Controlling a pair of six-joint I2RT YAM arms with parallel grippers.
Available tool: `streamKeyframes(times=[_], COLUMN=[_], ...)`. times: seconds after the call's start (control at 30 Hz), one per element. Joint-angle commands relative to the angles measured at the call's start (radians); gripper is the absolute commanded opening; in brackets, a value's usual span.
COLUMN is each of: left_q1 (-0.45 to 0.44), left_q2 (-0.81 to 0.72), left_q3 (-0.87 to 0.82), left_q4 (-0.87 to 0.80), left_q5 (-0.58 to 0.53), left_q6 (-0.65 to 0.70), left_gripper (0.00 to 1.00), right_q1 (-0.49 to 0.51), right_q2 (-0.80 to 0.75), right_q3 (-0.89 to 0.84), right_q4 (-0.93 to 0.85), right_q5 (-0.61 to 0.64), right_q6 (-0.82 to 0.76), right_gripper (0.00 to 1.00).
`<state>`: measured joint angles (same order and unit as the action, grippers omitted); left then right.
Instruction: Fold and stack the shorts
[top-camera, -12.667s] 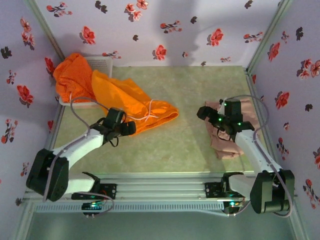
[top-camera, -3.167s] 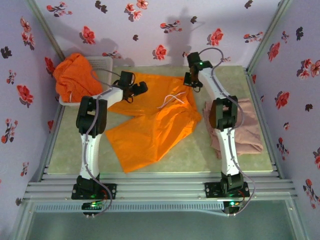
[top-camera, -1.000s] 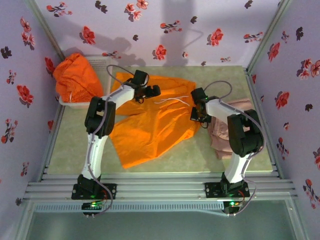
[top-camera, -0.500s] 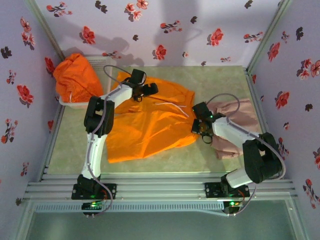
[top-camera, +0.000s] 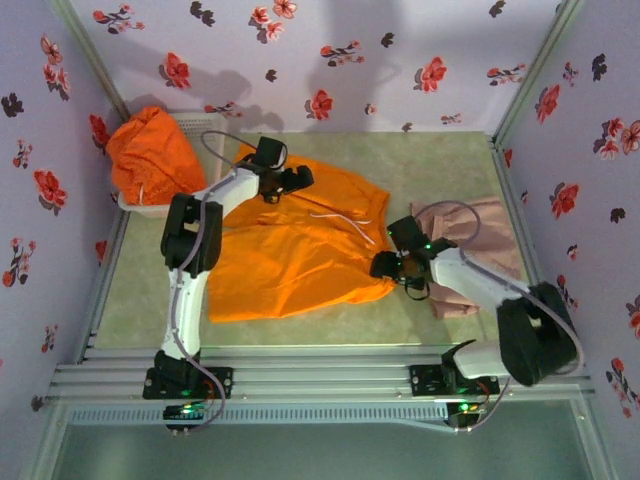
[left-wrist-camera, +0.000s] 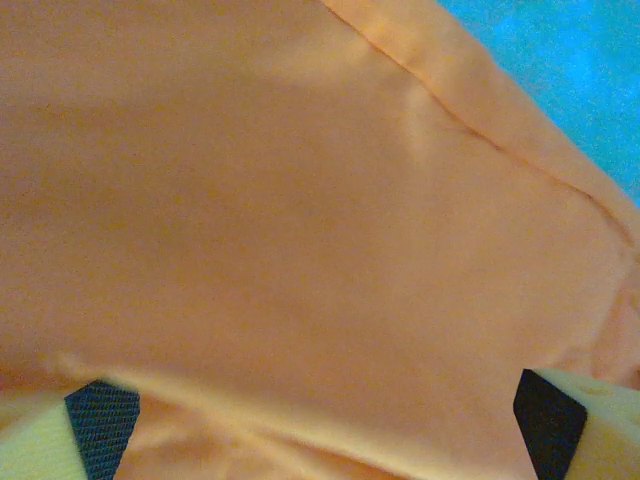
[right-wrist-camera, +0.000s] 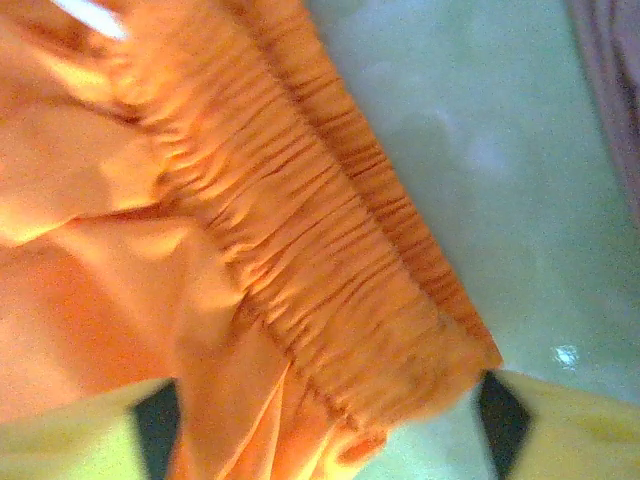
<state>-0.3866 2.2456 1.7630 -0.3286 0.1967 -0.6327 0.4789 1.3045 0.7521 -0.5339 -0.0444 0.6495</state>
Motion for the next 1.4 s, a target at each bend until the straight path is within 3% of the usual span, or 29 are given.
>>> streamKeyframes(times=[0.0,0.17,0.43,0.6,0.97,1.37], left_q1=[-0.002,-0.025,-0.028,-0.028,-0.031,-0.032], left_q2=[-0.171,-0.363,-0.725,-0.867,-0.996,-1.018], left_q3=[-0.057,-0.205,-0.643,-0.893,-1.223,-1.328], left_q4=[0.017,0.044,0.148,0.217,0.339,0.35], left_q5=[0.054,0.071,0.009,-0.003,-0.062,-0.09], left_q6=[0.017,0.026,-0.027,-0.084,-0.189,-0.206], left_gripper=[0.99,0.99,0.99,1.0,0.99,1.0], right_q1=[0.004,-0.011,-0.118,-0.14,-0.166,-0.24], right_q2=[-0.121,-0.058,0.35,0.571,0.911,1.087], right_q3=[0.101,0.249,0.579,0.781,1.043,1.19], right_q4=[-0.07,-0.023,0.018,0.017,-0.046,-0.146], right_q5=[0.021,-0.021,-0.193,-0.251,-0.283,-0.143], right_q6=[-0.038,-0.076,-0.081,-0.075,-0.045,-0.082], right_gripper=[0.98,0.99,0.99,0.99,0.99,0.99])
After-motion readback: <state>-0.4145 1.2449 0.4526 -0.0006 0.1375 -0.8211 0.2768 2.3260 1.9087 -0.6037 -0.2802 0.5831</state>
